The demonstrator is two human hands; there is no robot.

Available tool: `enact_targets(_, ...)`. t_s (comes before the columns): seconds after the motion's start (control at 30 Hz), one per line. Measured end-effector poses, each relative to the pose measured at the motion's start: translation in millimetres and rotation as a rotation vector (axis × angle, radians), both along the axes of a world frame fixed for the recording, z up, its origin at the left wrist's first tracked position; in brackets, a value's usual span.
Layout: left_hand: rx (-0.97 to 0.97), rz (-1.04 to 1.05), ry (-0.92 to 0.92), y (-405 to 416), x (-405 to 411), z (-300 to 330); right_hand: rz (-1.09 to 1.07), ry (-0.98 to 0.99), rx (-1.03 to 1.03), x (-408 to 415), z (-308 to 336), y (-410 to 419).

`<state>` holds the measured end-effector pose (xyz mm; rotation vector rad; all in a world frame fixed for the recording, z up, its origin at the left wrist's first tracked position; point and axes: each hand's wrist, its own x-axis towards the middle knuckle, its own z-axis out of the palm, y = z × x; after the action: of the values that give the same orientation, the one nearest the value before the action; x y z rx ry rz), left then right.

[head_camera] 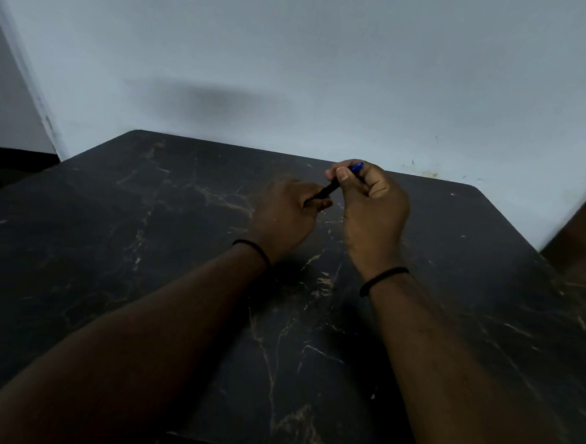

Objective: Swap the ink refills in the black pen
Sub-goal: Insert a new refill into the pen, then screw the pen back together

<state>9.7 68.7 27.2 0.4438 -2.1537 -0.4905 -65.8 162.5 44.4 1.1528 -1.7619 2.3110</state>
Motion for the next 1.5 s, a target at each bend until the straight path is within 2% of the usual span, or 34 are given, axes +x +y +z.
enact_targets(0.13,0.031,0.002,0.050,-3.6,-1.7,-2.4,0.061,-0.036,-0.044,1.7,2.0,0.6)
enact_targets(0.27,0.159,-0.101,0.151,-3.4,0.3,-1.6,0.097,0.011,0.107,-0.4,-5.0,-1.7)
enact_targets(0.33,0.170,-0.143,0.140,-3.5,1.8,0.2,0.059,0.038,0.117,-1.3,-7.9,-2.6)
enact_targets(0.43,0.156,-0.026,0.144,-10.2,5.8,-0.4,-0.067,0.060,0.069,-7.0,-9.9,-2.2)
enact_targets(0.53,0.303,0.165,0.222,-20.8,11.3,-1.1,-0.164,0.101,0.116,-12.9,-15.0,-3.3)
enact_targets(0.57,0.310,0.230,0.187,-23.6,12.9,-0.7,-0.174,0.108,0.139,-13.8,-17.2,-4.4)
enact_targets(0.63,0.235,0.333,0.006,-27.4,15.4,-0.9,-0.177,0.115,0.175,-14.7,-21.1,-6.5)
enact_targets(0.77,0.079,0.403,-0.351,-30.0,17.6,0.8,-0.179,0.153,0.192,-13.6,-23.6,-7.8)
enact_targets(0.9,-0.041,0.457,-0.546,-34.4,15.5,3.1,-0.175,0.146,0.198,-12.8,-22.5,-7.2)
enact_targets(1.03,-0.081,0.469,-0.617,-36.0,14.8,5.2,-0.158,0.160,0.219,-12.1,-22.3,-6.9)
enact_targets(1.23,-0.120,0.316,-0.666,-29.2,9.5,7.4,-0.158,0.176,0.223,-9.6,-21.3,-5.0)
enact_targets(1.4,-0.200,0.295,-0.712,-23.3,4.1,5.3,-0.148,0.189,0.224,-9.3,-21.9,-5.1)
enact_targets(1.5,-0.103,0.230,-0.569,-23.3,3.9,2.2,-0.143,0.198,0.231,-8.3,-22.1,-5.7)
